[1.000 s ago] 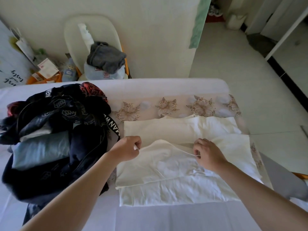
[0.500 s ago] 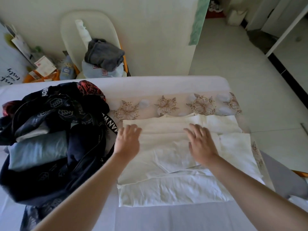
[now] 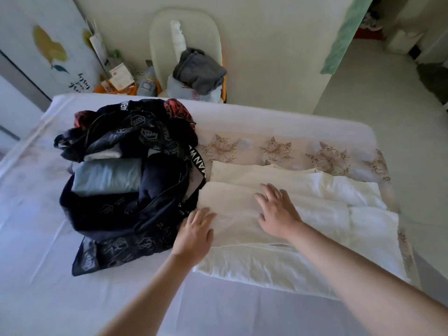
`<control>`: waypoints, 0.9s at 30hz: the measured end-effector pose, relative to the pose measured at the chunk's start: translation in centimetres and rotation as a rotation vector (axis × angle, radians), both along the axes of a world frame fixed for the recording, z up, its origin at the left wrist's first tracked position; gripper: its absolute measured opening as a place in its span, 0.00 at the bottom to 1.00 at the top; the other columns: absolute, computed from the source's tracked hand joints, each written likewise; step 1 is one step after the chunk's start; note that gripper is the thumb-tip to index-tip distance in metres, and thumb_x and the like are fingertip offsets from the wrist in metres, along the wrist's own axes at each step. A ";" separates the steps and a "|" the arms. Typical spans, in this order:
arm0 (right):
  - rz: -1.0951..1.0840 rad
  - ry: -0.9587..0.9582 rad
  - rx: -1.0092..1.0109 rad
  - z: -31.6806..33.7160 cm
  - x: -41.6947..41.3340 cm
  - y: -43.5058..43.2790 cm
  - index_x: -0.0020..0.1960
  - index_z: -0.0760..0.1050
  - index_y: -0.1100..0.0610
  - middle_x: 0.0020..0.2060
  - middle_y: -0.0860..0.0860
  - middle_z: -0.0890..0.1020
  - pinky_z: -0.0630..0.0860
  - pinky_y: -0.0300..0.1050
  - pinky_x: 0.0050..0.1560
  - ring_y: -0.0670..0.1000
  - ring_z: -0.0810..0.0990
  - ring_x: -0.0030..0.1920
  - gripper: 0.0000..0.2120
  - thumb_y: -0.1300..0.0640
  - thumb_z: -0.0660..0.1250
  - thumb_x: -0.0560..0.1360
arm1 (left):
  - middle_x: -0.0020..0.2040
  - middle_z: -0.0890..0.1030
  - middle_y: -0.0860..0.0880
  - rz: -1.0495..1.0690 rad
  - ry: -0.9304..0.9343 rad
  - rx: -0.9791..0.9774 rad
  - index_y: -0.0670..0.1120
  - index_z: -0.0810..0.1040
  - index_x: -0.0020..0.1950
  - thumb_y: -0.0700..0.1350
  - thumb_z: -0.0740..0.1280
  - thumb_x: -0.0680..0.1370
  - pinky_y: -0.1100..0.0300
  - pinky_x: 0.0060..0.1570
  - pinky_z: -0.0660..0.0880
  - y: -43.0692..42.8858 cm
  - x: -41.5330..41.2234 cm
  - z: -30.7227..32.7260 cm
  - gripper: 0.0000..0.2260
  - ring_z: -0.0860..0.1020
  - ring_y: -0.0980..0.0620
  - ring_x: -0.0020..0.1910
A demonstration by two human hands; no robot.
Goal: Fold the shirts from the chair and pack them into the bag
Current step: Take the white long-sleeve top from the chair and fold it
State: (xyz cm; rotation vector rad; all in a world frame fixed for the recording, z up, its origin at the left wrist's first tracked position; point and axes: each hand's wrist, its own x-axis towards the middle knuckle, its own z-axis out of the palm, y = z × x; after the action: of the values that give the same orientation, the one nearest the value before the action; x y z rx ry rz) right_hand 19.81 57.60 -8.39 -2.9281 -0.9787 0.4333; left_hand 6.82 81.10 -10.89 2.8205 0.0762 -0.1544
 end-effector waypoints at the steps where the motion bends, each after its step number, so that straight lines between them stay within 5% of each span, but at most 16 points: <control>1: 0.087 0.021 0.072 0.4 0.4 2.2 0.71 0.69 0.55 0.74 0.57 0.64 0.60 0.55 0.71 0.59 0.62 0.74 0.23 0.56 0.61 0.75 | 0.63 0.73 0.48 0.071 -0.010 -0.045 0.47 0.74 0.65 0.46 0.57 0.76 0.47 0.55 0.77 0.0 -0.7 0.5 0.18 0.73 0.44 0.61; 5: 0.398 0.038 0.152 0.9 1.2 10.4 0.67 0.74 0.55 0.64 0.53 0.75 0.68 0.51 0.63 0.56 0.72 0.66 0.21 0.65 0.57 0.77 | 0.67 0.69 0.44 0.298 0.086 -0.201 0.45 0.66 0.73 0.39 0.62 0.77 0.51 0.59 0.73 -0.1 -2.4 1.3 0.24 0.73 0.41 0.63; 9: 0.667 -0.101 -0.016 0.9 1.5 15.4 0.65 0.74 0.56 0.58 0.55 0.77 0.71 0.51 0.57 0.58 0.76 0.60 0.17 0.64 0.57 0.78 | 0.71 0.69 0.43 0.357 0.192 -0.250 0.45 0.52 0.80 0.39 0.63 0.78 0.56 0.65 0.69 -0.3 -2.1 1.0 0.33 0.72 0.44 0.67; 12: 0.788 -0.166 -0.117 0.1 2.3 16.2 0.67 0.74 0.56 0.61 0.57 0.77 0.73 0.51 0.53 0.60 0.79 0.57 0.19 0.65 0.58 0.78 | 0.64 0.76 0.43 0.459 0.315 -0.218 0.42 0.65 0.72 0.40 0.62 0.77 0.60 0.55 0.71 -0.1 -1.5 1.2 0.22 0.76 0.45 0.62; 15: 0.784 -0.235 -0.199 -0.3 2.8 15.6 0.62 0.78 0.53 0.54 0.56 0.78 0.71 0.48 0.44 0.58 0.81 0.47 0.18 0.64 0.63 0.75 | 0.52 0.81 0.45 0.493 0.388 -0.275 0.43 0.76 0.55 0.40 0.62 0.72 0.59 0.42 0.73 0.4 -1.2 1.9 0.13 0.79 0.44 0.50; 19: 0.724 -0.221 -0.293 2.0 3.2 13.7 0.41 0.74 0.55 0.45 0.53 0.73 0.64 0.47 0.37 0.55 0.75 0.39 0.13 0.72 0.67 0.65 | 0.38 0.76 0.50 0.373 0.447 -0.332 0.43 0.75 0.41 0.45 0.65 0.69 0.61 0.30 0.68 0.2 -0.1 4.0 0.05 0.75 0.50 0.38; 23: 0.567 -0.236 -0.025 3.5 4.9 8.0 0.39 0.72 0.57 0.38 0.53 0.75 0.65 0.44 0.25 0.58 0.75 0.29 0.13 0.72 0.67 0.63 | 0.36 0.73 0.53 0.197 0.445 -0.411 0.49 0.69 0.36 0.46 0.66 0.69 0.60 0.31 0.66 -1.7 1.9 7.7 0.06 0.71 0.52 0.35; 27: 0.392 -0.280 0.067 5.7 4.6 0.0 0.38 0.71 0.58 0.36 0.54 0.76 0.68 0.45 0.25 0.59 0.76 0.29 0.10 0.71 0.65 0.63 | 0.39 0.75 0.53 0.024 0.484 -0.436 0.50 0.72 0.40 0.48 0.67 0.70 0.58 0.38 0.69 -6.1 4.3 10.7 0.04 0.72 0.53 0.37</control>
State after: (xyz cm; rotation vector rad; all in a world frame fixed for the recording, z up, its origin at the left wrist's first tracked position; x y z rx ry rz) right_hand 24.41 57.62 -2.70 -2.7813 -1.5771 -0.0111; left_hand 11.10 74.98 -0.15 2.2926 0.1614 -0.7476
